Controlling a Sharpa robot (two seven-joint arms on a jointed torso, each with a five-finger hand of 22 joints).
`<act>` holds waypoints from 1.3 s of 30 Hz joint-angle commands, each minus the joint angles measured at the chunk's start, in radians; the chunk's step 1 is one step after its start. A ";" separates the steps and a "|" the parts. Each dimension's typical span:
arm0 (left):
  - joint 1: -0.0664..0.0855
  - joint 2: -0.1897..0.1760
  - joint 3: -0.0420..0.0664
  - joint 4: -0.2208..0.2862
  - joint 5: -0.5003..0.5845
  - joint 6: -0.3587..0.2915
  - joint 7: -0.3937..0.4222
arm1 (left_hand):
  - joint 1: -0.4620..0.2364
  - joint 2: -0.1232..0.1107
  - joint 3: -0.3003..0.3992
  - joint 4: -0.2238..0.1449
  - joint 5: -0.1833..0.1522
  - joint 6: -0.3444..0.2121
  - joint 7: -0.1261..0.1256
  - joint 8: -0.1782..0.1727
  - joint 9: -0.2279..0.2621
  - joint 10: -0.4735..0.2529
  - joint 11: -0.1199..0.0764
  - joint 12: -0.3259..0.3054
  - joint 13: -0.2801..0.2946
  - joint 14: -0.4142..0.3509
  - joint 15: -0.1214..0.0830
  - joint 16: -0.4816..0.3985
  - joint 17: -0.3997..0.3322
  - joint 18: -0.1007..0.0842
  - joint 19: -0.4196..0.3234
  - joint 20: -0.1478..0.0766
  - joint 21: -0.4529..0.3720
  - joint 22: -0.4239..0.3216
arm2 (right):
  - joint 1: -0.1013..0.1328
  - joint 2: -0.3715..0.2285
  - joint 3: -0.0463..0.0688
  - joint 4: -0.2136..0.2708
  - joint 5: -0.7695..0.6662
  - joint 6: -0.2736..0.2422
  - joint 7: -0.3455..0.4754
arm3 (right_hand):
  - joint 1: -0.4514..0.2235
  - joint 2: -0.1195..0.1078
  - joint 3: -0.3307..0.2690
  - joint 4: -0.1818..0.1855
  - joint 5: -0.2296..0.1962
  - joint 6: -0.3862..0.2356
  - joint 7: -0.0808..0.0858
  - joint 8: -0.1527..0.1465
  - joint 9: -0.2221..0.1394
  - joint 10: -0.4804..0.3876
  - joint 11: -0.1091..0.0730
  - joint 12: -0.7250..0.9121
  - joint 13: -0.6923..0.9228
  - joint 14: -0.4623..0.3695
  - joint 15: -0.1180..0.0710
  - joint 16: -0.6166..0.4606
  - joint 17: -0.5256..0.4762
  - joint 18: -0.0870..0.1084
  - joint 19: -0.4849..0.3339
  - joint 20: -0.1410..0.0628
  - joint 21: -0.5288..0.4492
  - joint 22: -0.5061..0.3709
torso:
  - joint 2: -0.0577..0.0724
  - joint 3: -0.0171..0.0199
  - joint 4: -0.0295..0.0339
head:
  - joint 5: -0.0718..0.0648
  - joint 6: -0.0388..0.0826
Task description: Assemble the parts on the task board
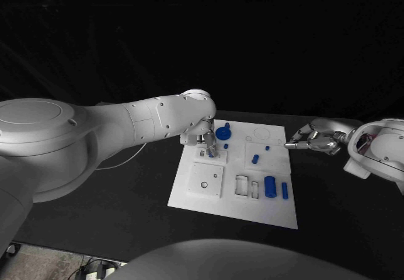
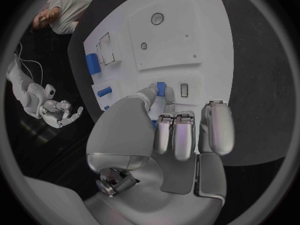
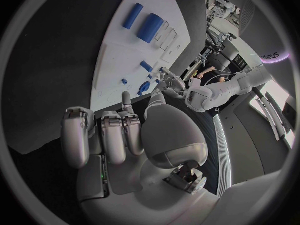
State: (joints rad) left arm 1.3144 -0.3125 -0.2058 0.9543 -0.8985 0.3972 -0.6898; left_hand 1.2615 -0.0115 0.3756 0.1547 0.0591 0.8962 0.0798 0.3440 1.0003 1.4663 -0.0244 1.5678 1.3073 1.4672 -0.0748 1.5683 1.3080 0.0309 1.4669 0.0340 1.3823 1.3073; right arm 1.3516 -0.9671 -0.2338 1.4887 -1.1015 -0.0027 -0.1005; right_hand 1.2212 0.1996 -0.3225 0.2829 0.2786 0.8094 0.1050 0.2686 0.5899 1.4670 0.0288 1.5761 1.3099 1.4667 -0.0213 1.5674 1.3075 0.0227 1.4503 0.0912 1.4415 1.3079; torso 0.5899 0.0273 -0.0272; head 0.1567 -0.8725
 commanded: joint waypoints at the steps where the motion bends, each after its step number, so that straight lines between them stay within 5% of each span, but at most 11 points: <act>1: -0.007 0.001 -0.005 -0.012 -0.036 -0.046 -0.074 | -0.002 0.008 -0.014 0.006 -0.007 -0.021 -0.021 0.003 -0.002 0.105 0.007 0.003 0.263 0.104 0.009 0.003 0.263 0.012 0.023 0.010 -0.005 0.190 | -0.001 0.000 0.000 0.000 -0.001 0.018 0.001 | 0.007 0.002 -0.001 -0.001 0.003 0.002 0.001 -0.003 -0.001 0.104 -0.005 -0.005 0.261 0.104 -0.001 0.003 0.263 0.019 -0.009 0.001 -0.004 0.207 | 0.000 0.0001 0.0000 | -0.001 0.000; 39: -0.014 0.009 -0.005 -0.038 -0.032 -0.103 -0.021 | 0.008 0.008 -0.061 0.020 -0.010 -0.016 -0.022 0.006 -0.008 0.105 0.007 0.003 0.263 0.104 0.009 0.003 0.263 0.013 0.022 0.011 -0.013 0.189 | -0.001 0.002 0.000 -0.001 0.000 0.026 0.000 | 0.002 0.003 -0.006 0.003 -0.015 0.004 0.000 -0.006 -0.002 0.104 -0.006 -0.005 0.261 0.104 -0.002 0.003 0.263 0.019 -0.010 0.000 -0.007 0.206 | 0.000 0.0003 0.0002 | -0.002 0.000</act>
State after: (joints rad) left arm 1.3089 -0.3031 -0.2050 0.9247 -0.8954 0.3457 -0.6848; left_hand 1.2647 -0.0145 0.3222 0.1755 0.0482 0.8715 0.0587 0.3444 0.9936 1.4650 -0.0234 1.5678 1.3073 1.4637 -0.0714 1.5683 1.3076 0.0309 1.4666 0.0408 1.3745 1.3073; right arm 1.3514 -0.9661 -0.2338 1.4878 -1.0995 0.0057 -0.1004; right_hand 1.2175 0.1959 -0.3225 0.2829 0.2670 0.8094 0.1050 0.2686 0.5891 1.4665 0.0294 1.5747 1.3097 1.4666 -0.0213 1.5674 1.3073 0.0226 1.4503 0.0912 1.4377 1.3075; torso 0.5894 0.0275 -0.0268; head 0.1553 -0.8725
